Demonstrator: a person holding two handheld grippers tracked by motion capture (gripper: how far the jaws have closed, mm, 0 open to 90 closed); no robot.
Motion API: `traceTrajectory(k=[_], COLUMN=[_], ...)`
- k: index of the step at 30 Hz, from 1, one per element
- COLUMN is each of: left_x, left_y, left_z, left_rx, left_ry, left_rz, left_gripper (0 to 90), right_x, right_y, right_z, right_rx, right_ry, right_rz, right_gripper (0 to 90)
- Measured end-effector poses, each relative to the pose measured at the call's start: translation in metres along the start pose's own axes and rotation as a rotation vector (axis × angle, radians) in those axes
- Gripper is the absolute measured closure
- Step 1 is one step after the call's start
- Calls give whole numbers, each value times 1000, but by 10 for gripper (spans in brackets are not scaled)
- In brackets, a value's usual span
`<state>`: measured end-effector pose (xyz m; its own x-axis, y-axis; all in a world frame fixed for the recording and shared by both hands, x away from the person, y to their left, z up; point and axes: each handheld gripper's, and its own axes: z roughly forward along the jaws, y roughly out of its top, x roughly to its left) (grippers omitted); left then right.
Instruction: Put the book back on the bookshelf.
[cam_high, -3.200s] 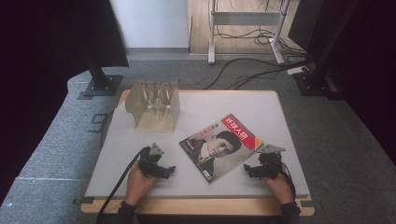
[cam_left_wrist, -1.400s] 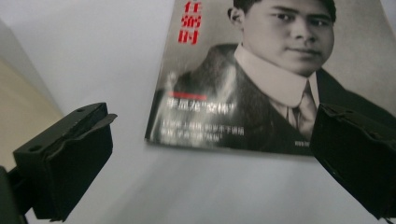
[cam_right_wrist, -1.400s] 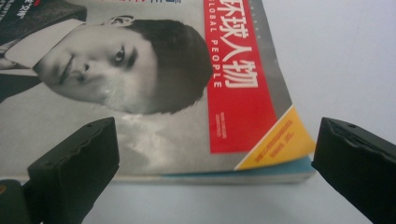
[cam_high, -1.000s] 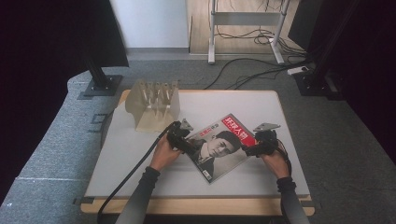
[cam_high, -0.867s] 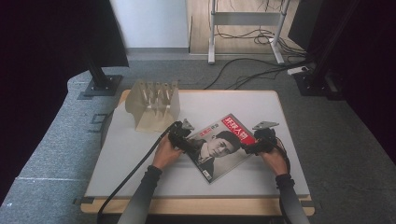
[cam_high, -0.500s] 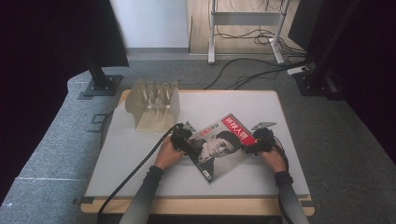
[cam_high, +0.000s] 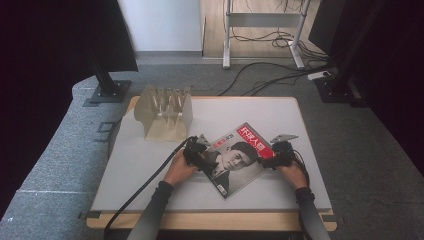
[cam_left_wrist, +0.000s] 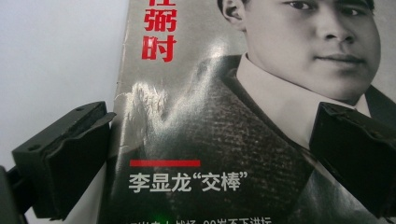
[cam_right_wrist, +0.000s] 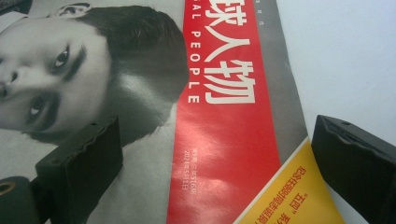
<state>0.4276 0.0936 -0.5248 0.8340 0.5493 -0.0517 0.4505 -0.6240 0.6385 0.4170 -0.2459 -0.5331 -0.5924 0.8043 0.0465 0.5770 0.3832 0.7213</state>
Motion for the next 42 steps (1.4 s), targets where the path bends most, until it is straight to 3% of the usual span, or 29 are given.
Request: traceTrajectory(k=[11, 16, 21, 26, 29, 37, 40, 42], left_x=[-17, -21, -28, -38, -43, -56, -54, -48], left_y=[-21, -24, -28, -33, -36, -43, -45, -45], left_z=[-15, -17, -20, -24, -27, -32, -38, -44], left_rx=[-12, -15, -13, -2, -2, 3, 16, 15], left_ry=[-4, -2, 0, -5, -6, -13, -57, -65], left_rz=[1, 0, -1, 7, 4, 16, -5, -12], left_gripper=[0, 0, 0, 0, 0, 0, 0, 0], right_x=[26, 29, 35, 40, 40, 38, 34, 33], right_y=[-13, -22, -37, -40, -41, -50, -46, -45], right_z=[-11, -26, -40, -46, -51, -51, -48, -47], right_rx=[-4, 22, 1, 7, 6, 30, 34, 39], right_ry=[-5, -27, -53, -70, -86, -72, -74, -69], right_rz=[1, -15, -24, -44, -53, -55, -54, -53], right_gripper=[18, 0, 0, 4, 13, 0, 0, 0])
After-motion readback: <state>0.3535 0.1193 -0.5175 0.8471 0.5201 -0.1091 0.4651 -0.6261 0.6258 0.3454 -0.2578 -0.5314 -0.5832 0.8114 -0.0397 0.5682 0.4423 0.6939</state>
